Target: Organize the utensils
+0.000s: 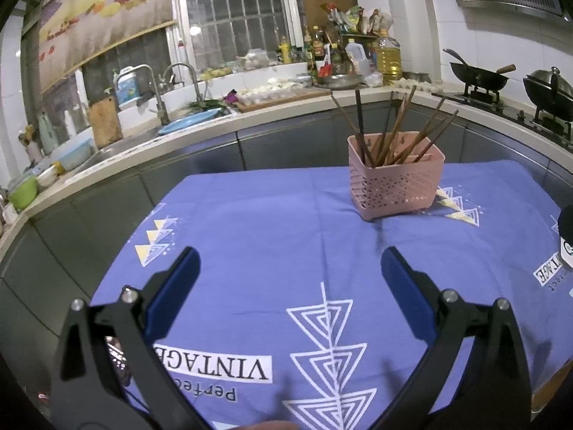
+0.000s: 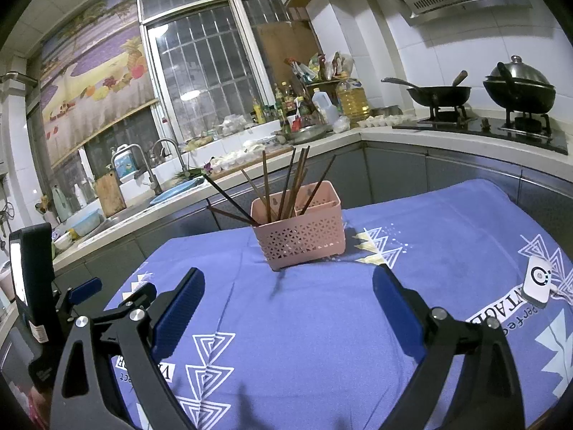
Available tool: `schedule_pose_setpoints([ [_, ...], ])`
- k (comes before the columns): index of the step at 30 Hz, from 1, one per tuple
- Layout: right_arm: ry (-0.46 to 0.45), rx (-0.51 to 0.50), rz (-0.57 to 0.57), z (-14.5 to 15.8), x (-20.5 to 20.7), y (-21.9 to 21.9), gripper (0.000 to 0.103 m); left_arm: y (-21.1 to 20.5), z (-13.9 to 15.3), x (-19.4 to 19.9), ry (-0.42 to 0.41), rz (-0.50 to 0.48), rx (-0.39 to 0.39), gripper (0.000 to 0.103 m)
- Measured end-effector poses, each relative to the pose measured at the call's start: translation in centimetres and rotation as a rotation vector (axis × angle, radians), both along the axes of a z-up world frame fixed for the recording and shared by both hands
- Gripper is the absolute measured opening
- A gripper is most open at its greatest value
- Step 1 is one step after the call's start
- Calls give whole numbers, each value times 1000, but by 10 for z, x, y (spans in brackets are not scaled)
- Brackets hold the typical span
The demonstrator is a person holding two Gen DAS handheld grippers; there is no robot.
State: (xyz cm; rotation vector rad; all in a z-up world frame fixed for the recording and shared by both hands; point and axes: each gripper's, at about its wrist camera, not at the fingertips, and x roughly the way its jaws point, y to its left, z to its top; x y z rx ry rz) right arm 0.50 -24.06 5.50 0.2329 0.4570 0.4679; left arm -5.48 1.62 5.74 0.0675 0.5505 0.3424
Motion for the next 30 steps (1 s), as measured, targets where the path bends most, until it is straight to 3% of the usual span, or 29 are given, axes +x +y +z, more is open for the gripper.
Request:
schedule_pose_setpoints([
  [30, 13, -14, -2, -15, -3, 10, 93, -8, -13, 7, 50, -63, -47, 97],
])
